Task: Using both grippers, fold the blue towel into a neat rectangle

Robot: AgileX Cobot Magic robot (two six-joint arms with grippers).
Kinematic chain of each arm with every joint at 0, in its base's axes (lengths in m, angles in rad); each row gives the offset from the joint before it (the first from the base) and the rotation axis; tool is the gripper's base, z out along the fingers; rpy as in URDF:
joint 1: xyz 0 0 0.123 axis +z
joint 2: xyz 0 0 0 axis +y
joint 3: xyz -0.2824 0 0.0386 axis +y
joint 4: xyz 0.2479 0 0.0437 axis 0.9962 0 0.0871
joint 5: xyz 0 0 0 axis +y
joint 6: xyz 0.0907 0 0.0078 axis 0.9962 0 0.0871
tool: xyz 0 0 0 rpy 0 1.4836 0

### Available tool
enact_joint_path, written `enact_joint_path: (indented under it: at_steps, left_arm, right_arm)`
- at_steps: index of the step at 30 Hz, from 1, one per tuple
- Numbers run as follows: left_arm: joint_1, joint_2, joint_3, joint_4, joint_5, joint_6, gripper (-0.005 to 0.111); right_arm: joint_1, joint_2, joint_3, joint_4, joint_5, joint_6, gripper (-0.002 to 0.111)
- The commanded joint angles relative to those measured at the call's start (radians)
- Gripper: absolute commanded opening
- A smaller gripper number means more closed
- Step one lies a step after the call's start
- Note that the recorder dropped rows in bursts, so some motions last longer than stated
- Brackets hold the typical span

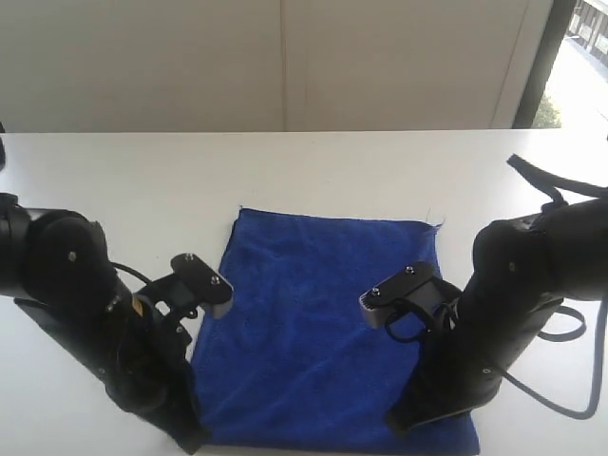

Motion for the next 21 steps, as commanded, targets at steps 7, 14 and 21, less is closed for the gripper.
enact_joint_path:
  at_steps: [7,14,21]
  left_arm:
    - [-0.006,-0.314,0.004,-0.011,-0.041,0.009,0.0]
    - [-0.006,-0.392,0.004,0.048,-0.002,0.005,0.0]
    - [-0.006,-0.456,0.138,0.273,0.137,-0.318,0.0]
  right_arm:
    - [0.005,0.002,0.05,-0.232,-0.009,0.224,0.0]
    - [0.005,-0.063,0.032,-0.34,-0.068,0.328,0.0]
    - [0.005,0.048,-0.317,-0.298,-0.136,0.289,0.0]
